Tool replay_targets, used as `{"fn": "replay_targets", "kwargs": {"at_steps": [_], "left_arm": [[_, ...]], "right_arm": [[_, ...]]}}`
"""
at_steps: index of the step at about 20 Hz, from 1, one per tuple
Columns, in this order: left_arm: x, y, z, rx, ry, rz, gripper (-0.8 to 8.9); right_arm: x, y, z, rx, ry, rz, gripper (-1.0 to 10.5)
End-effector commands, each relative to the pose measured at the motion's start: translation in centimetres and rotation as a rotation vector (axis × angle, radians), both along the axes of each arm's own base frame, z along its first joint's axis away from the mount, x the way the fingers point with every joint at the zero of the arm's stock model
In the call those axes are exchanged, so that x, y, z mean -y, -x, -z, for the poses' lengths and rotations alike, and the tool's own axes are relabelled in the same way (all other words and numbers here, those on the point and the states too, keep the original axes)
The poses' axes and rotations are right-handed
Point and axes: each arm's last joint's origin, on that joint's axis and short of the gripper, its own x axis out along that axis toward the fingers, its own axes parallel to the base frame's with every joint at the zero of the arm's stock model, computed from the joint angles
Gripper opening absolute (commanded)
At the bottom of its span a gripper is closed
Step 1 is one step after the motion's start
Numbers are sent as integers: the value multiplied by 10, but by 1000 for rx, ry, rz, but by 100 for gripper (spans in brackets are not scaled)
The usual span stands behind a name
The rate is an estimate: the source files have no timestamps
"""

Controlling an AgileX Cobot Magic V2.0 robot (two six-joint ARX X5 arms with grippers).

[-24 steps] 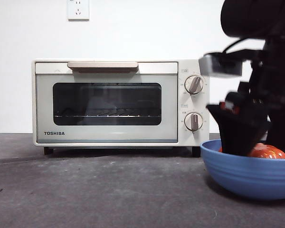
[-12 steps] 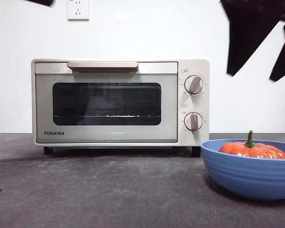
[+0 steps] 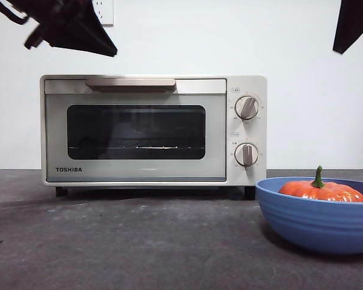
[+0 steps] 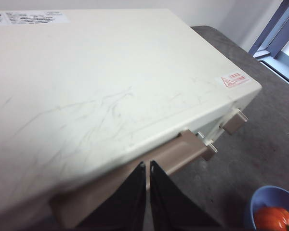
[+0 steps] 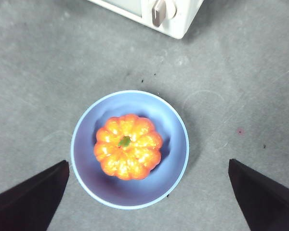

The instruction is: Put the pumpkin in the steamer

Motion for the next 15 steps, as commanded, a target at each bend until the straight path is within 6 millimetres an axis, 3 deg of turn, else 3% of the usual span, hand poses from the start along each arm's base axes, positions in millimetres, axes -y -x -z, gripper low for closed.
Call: {"fn": "replay_targets", "kwargs": {"at_steps": [1, 15], "left_arm": [[9, -10, -6, 29, -10, 6, 14], [38, -28, 27, -50, -105, 46, 14]], "right_arm": [[2, 5, -7, 17, -21, 9, 547], [18, 34, -17, 78, -59, 17, 546]]}}
